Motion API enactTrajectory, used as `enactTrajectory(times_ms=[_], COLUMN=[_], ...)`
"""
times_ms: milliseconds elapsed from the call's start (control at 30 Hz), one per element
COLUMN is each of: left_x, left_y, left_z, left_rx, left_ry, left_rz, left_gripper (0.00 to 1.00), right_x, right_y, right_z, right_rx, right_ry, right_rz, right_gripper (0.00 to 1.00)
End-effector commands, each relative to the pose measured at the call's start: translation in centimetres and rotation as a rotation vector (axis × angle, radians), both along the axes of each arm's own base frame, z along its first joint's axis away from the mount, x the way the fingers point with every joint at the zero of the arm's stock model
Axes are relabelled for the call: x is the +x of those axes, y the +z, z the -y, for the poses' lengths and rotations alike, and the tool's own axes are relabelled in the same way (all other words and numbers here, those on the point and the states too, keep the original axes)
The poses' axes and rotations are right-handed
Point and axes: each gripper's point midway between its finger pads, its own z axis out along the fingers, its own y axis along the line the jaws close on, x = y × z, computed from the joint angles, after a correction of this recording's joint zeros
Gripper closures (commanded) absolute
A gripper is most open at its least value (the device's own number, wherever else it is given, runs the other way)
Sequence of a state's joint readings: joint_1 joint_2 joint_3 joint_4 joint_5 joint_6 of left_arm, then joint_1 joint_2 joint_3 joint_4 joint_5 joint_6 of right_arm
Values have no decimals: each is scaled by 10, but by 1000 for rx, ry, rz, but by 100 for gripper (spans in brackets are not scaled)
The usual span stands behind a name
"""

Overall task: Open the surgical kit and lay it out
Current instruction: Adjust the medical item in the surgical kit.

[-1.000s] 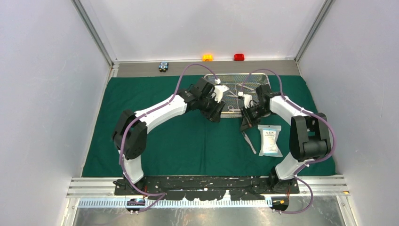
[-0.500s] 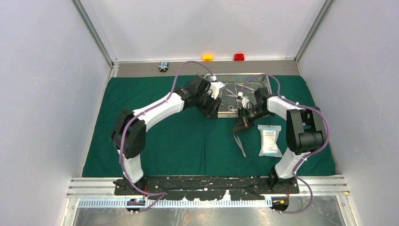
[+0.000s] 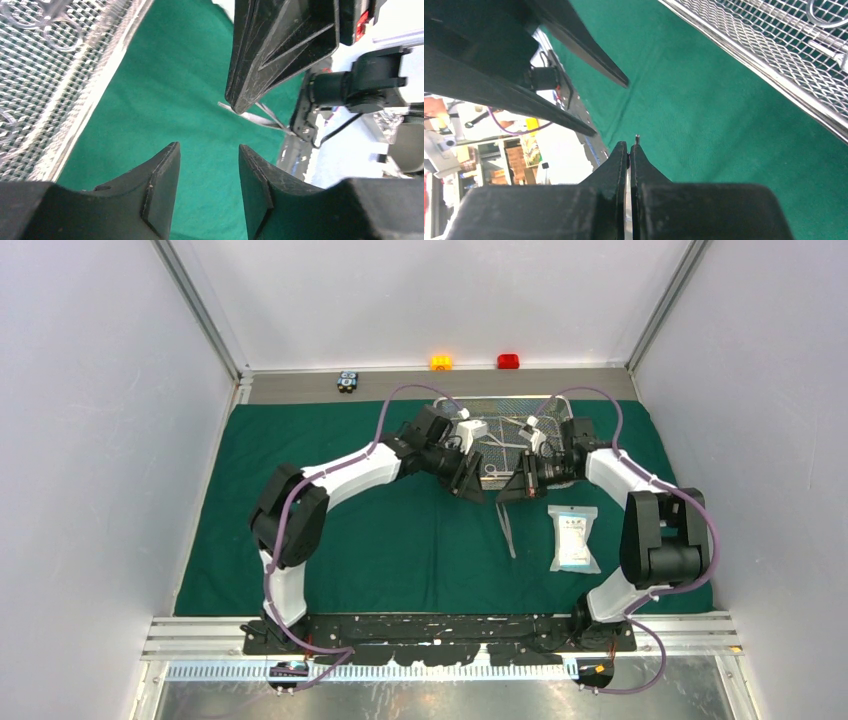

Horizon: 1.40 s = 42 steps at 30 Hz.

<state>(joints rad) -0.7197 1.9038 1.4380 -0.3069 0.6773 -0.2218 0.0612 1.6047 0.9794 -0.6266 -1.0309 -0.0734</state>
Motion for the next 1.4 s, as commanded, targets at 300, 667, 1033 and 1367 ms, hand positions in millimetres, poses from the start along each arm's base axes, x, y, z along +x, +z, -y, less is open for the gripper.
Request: enactTrajectory(times_ms=[300,667,1033,1367], left_x=[-15,-22,-20,-12], left_y=[31,32,29,21], left_z=[43,42,44,48], left_rx=[-358,-412,-395,-359], left_ry=[-90,-98,-97,-66], left_rz=[-152,-190,-197,-229], left_gripper=[39,50,70,90], right_x=[24,26,23,20], right_y=[51,53,44,39], right_z=[-11,-7,3,5], right_rx=[236,239,215,191], right_ry=[-107,-133,-119,-105], right_rz=[33,29,3,1], right_gripper=[100,100,99,100])
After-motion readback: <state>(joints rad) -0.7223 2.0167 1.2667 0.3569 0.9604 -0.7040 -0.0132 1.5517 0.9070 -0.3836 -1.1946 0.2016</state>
